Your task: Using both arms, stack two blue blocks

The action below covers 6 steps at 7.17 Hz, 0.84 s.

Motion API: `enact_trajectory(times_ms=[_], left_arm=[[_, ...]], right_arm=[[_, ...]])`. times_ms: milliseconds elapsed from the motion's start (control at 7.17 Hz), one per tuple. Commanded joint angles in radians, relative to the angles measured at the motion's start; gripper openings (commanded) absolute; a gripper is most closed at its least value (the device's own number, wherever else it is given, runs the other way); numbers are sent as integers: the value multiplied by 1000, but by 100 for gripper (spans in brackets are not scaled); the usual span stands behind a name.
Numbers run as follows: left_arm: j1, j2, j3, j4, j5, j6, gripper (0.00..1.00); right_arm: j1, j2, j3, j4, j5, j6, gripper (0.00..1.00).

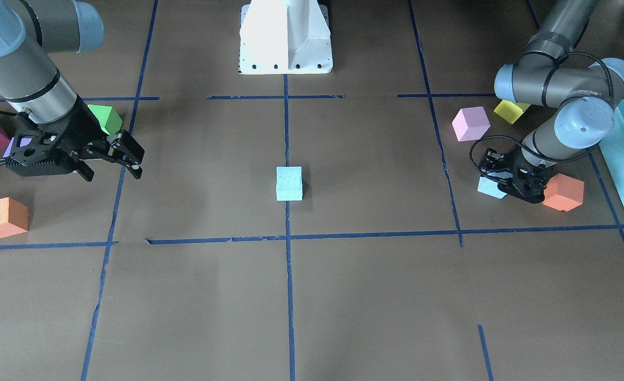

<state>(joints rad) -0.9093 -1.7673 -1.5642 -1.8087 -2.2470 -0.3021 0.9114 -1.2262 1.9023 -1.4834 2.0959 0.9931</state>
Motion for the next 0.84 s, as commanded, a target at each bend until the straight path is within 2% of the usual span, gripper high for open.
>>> enact_trajectory(times_ms=[0, 140, 279, 419, 698], left_arm=[[1, -39, -72, 3, 3, -108, 30], [3, -120, -88, 49, 3, -288, 28], [16, -250, -91, 183, 6, -361, 28], [76, -387, -86, 295, 65, -417, 28], [165, -528, -65, 334, 96, -643, 28]], right_arm=[[24, -4, 3, -2, 3, -57, 100], [32, -18, 3, -2, 4, -70, 100], [44, -24, 9, 0, 4, -70, 100], [52, -26, 14, 0, 4, -71, 100], [96, -76, 41, -2, 7, -112, 100]])
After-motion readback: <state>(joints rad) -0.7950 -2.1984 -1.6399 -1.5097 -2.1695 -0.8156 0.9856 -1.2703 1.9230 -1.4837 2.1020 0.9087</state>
